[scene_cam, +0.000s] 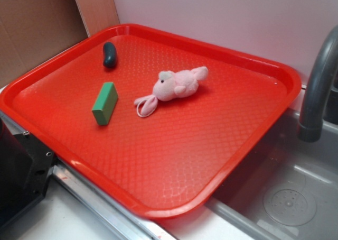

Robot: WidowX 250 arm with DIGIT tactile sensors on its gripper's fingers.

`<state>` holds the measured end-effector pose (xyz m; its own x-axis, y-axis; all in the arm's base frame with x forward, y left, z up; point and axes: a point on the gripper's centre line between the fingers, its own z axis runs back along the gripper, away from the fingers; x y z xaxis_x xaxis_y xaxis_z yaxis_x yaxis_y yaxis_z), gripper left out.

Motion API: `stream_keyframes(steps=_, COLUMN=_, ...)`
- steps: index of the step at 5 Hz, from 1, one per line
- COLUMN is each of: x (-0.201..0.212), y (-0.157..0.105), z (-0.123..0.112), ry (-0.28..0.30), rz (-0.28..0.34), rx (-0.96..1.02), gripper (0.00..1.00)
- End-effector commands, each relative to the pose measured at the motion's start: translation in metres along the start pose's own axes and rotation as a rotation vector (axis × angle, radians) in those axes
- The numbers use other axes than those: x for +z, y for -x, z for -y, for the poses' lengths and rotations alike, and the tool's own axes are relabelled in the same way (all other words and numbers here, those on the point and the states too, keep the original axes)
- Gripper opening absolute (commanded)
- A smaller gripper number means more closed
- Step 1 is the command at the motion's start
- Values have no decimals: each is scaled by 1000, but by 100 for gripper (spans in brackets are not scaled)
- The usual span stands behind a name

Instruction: Grab the plastic pickle.

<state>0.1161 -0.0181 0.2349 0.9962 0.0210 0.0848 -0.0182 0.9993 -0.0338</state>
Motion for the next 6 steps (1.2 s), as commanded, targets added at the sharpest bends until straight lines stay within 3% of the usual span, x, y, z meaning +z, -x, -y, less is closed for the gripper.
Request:
stream_keyframes(steps=1, x=0, y=0, z=0, ry=0, rz=0, rx=0, gripper=100)
stream_keyframes(steps=4, x=-50, y=-39, z=-35, ry=89, rz=108, rx=567, gripper=100)
stream_keyframes(steps=6, x=-100, y=-83, z=-71, ry=51, rz=216, rx=823, gripper=100)
